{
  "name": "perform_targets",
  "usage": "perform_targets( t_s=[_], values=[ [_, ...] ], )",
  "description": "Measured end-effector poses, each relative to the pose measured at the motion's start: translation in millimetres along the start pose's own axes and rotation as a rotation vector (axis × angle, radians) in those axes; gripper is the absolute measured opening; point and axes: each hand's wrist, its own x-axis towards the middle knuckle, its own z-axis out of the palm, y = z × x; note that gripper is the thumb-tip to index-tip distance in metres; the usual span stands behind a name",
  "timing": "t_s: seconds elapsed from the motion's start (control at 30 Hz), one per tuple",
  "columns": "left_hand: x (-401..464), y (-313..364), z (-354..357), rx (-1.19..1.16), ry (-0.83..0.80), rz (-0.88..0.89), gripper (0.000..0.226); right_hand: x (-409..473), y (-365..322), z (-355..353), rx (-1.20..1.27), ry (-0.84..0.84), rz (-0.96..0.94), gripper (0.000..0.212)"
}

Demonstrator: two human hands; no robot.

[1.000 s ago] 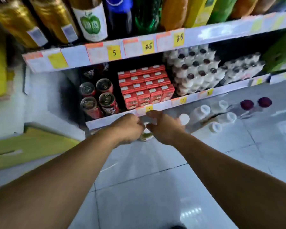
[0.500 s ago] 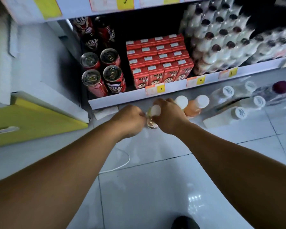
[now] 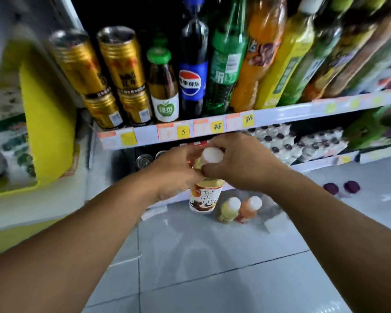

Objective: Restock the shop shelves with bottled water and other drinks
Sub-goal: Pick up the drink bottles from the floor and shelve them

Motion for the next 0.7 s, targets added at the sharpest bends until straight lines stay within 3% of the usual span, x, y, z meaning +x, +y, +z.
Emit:
perform_targets(
  t_s=[0.1,0.2,0.37,0.53,0.7],
  values=[
    [-12,52,-19,0.002,0.025,0.084,0.044,-10,-33,-51,0.039,0.097,-0.016,0.023],
    [-28,93,-34,-0.002,0.008,0.151,0.063,-22,-62,-94,0.099,0.208,-0.057,0.017],
    [-59,142,-40,-0.060,-0.016,0.216,0.069,-41,-103,-143,0.284,0.403,-0.162,0.015],
    [-83,174,-35,-0.109,-0.074,0.229,0.050,-47,-129,-172,0.407,0.600,-0.241,0.023],
    [-90,196,-35,-0.126,0.048,0.249,0.039,-45,-142,-188,0.483,0.630,-0.210,0.033]
  ],
)
